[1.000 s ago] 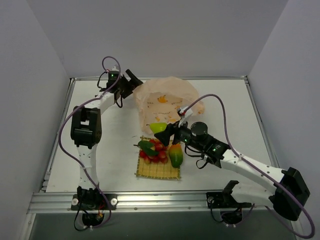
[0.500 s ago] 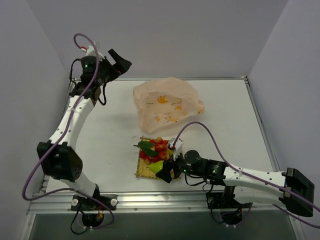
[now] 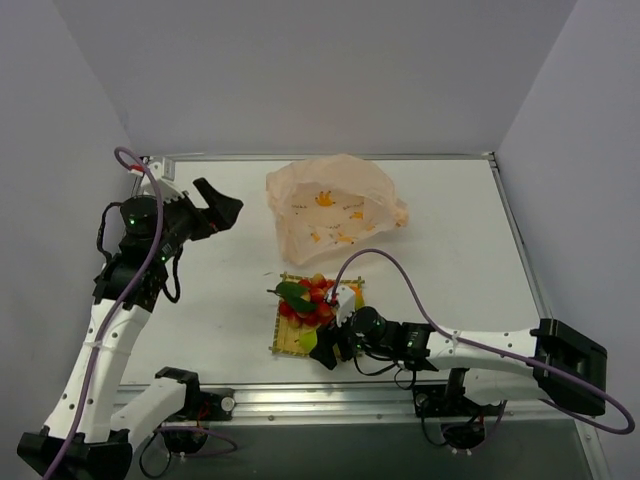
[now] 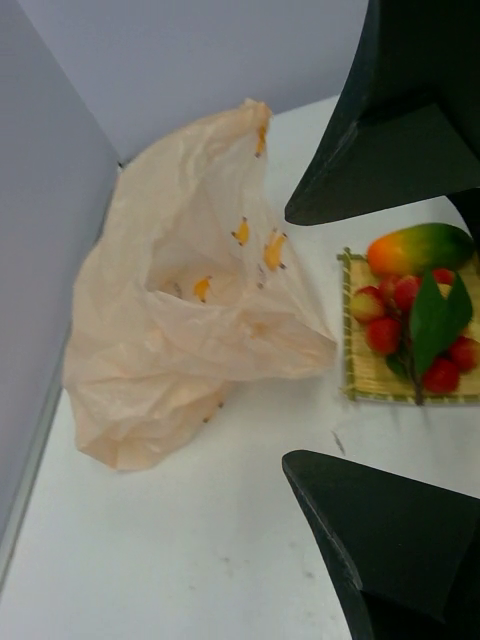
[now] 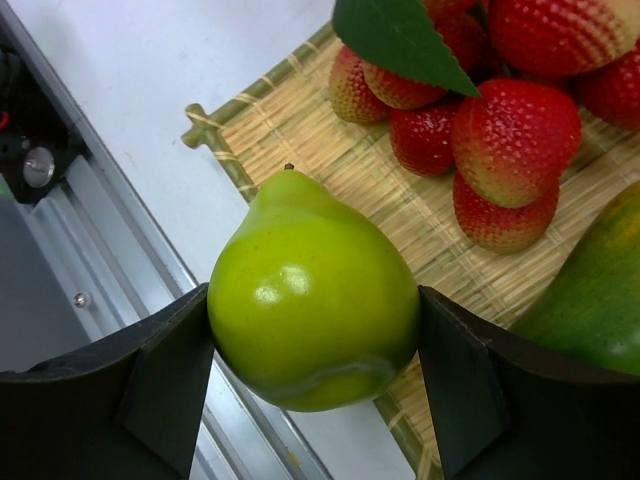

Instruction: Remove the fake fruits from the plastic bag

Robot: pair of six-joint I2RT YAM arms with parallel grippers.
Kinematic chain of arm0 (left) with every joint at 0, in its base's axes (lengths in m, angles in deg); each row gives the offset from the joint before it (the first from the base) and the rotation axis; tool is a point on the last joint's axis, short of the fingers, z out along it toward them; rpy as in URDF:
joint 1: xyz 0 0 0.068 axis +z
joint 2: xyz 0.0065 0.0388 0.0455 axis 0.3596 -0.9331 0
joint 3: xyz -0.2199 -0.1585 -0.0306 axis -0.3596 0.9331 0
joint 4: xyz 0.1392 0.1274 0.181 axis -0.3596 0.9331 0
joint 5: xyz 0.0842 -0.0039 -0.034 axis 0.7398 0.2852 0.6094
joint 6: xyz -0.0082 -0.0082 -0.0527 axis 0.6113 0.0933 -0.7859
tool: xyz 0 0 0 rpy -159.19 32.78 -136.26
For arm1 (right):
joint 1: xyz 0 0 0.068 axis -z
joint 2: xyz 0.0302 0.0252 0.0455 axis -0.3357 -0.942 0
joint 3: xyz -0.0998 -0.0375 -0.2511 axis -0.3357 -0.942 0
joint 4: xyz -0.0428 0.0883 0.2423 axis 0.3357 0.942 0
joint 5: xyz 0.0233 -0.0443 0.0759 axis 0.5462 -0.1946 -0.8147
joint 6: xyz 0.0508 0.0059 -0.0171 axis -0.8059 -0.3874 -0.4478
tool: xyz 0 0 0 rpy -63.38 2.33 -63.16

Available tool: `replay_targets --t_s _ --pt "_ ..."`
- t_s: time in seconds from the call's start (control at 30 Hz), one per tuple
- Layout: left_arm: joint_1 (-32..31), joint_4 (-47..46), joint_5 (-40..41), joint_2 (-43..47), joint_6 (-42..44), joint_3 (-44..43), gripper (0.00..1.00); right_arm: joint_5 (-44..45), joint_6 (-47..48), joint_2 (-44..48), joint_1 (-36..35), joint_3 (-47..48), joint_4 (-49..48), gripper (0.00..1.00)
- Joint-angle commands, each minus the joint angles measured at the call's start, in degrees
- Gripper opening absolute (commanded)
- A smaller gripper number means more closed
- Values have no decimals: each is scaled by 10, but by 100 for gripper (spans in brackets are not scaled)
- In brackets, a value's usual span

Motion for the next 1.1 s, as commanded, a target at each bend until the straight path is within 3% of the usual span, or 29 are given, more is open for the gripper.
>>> replay_targets --t_s 0.0,0.2,0.4,0.63,0.77,0.93,1.0,1.03,1.07 --pt "-2 85 1 56 68 12 94 34 3 -14 -8 11 5 41" --pt "-4 159 24 153 124 70 94 78 3 -29 -12 24 40 59" --pt "-4 162 5 226 144 121 94 88 -3 7 -23 54 98 81" --pt "-2 152 -7 246 156 144 94 119 -14 73 -26 104 189 95" --pt "0 154 -15 248 157 146 94 117 -10 120 -28 128 221 96" --pt "3 153 -22 253 159 147 94 88 12 166 -27 162 222 88" --pt "6 152 -22 256 161 148 94 105 28 180 -27 187 229 73" --pt "7 150 -25 260 163 148 94 115 33 184 -27 196 233 60" --pt "7 147 -31 260 164 148 94 129 37 190 -27 205 237 31"
